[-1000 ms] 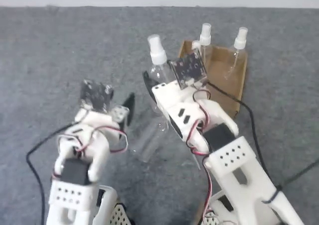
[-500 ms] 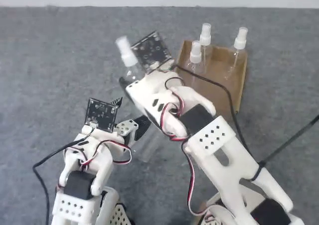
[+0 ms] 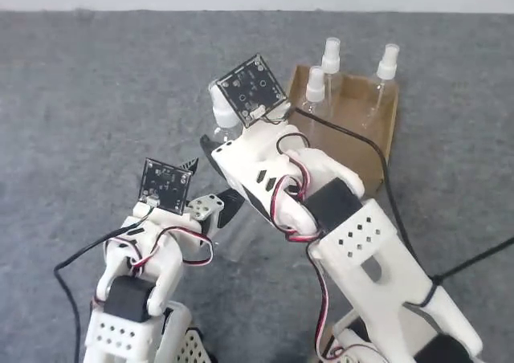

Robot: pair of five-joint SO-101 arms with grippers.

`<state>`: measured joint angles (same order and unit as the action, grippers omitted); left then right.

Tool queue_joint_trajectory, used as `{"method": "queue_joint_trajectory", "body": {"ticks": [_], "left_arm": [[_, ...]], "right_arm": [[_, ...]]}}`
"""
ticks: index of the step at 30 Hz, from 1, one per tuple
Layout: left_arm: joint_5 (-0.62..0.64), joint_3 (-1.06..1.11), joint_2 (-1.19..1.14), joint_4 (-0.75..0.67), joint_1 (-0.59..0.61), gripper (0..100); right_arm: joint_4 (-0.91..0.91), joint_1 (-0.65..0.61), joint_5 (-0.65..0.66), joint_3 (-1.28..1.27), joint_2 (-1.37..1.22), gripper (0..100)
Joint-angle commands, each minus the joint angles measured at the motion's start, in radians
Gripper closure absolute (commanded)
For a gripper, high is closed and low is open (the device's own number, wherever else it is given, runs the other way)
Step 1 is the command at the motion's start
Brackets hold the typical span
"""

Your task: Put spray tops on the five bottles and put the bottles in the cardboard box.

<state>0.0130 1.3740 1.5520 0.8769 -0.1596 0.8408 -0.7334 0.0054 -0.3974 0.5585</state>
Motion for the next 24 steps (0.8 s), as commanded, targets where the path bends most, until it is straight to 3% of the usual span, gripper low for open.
{"method": "queue_joint_trajectory", "body": {"ticks": [1,14,18,24], "left_arm": [[0.006,-0.004,0.020,-0.032,-0.005,69],[0.006,0.002,0.021,-0.032,0.002,69],[0.006,0.002,0.021,-0.032,0.002,72],[0.005,0.002,0.021,-0.034,0.003,89]], "right_arm": [[0.002,0.050,0.055,0.026,0.056,99.2],[0.140,0.555,0.180,0.097,0.056,99.2],[0.030,0.656,0.180,-0.009,0.056,99.2],[-0.228,0.704,0.178,-0.219,0.056,99.2]]}}
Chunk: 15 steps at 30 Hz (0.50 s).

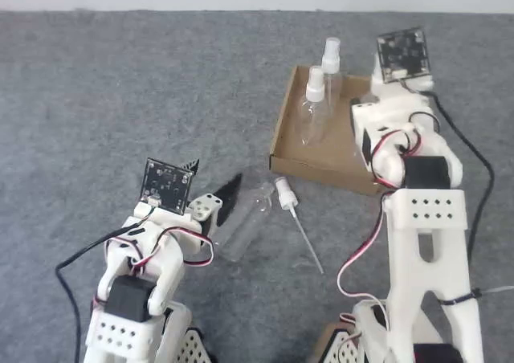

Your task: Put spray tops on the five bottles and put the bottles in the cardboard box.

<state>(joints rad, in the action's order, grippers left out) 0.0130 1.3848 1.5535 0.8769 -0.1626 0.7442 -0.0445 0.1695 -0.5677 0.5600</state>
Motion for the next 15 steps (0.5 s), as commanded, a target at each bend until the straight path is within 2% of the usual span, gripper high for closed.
{"method": "queue_joint_trajectory", "body": {"ticks": [1,3,8,15], "left_arm": [[0.005,-0.008,0.020,-0.034,0.008,93],[0.005,-0.008,0.020,-0.037,0.026,100],[0.009,0.015,0.020,-0.110,0.114,99],[0.008,0.030,0.020,-0.126,0.115,99]], "right_arm": [[-0.179,0.015,0.014,-0.081,0.054,99.2],[-0.280,0.015,0.014,-0.135,0.053,99.2],[-0.437,0.016,0.014,-0.203,0.033,99.2],[-0.584,0.041,0.015,-0.203,-0.162,99.2]]}}
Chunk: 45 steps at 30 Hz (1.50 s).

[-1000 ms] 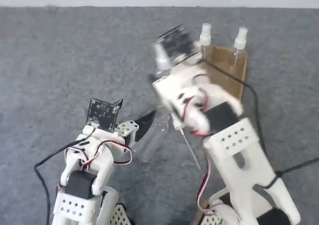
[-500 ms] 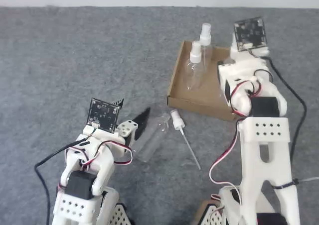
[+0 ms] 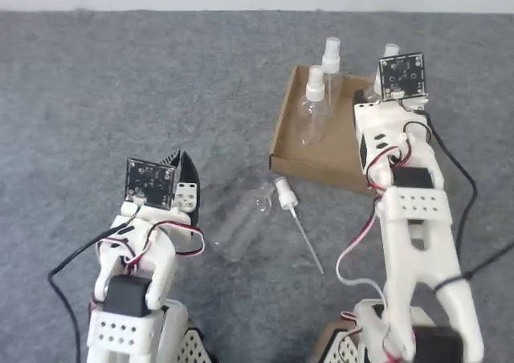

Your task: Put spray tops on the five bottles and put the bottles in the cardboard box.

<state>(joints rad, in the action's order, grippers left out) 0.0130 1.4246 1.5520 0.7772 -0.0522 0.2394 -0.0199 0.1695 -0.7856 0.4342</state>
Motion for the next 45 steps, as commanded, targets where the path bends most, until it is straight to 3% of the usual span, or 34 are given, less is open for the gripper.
{"method": "queue_joint_trajectory", "body": {"ticks": [1,18,45], "left_arm": [[0.008,-0.010,0.021,-0.026,0.005,99],[0.008,-0.010,0.021,-0.026,0.005,99],[0.008,-0.010,0.021,-0.026,0.005,99]], "right_arm": [[-0.096,0.022,0.015,0.015,-0.061,99.2],[-0.320,0.028,0.014,0.017,-0.311,99.2],[-0.252,0.021,0.017,0.014,-0.318,98.7]]}}
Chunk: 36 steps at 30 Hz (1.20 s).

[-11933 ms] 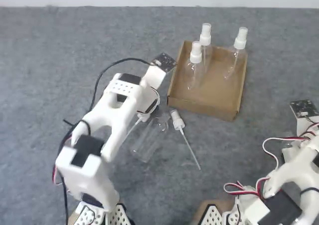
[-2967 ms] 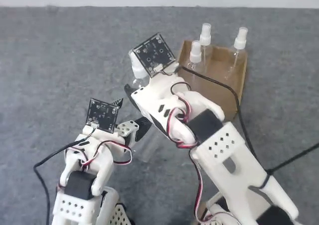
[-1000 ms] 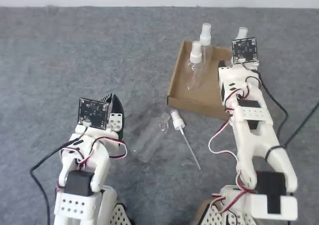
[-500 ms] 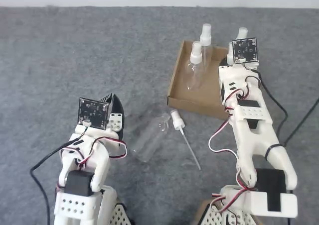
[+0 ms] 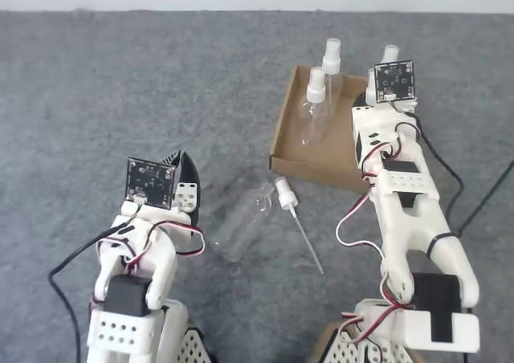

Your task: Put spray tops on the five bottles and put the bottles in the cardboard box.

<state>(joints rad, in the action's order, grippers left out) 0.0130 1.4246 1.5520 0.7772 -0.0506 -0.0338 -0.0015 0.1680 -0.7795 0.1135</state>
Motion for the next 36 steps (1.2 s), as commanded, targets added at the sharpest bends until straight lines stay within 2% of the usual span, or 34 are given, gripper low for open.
{"method": "queue_joint_trajectory", "body": {"ticks": [1,18,25,36], "left_arm": [[0.008,-0.010,0.021,-0.026,0.003,99],[0.008,-0.010,0.021,-0.026,0.003,99],[0.008,-0.010,0.021,-0.026,0.003,99],[0.008,-0.010,0.021,-0.026,0.003,99]], "right_arm": [[0.021,0.002,0.018,0.008,0.002,98.7],[0.019,0.002,0.025,0.008,0.005,98.7],[0.021,0.002,0.023,0.008,0.002,86.0],[0.018,-0.010,0.018,0.009,0.013,77.1]]}}
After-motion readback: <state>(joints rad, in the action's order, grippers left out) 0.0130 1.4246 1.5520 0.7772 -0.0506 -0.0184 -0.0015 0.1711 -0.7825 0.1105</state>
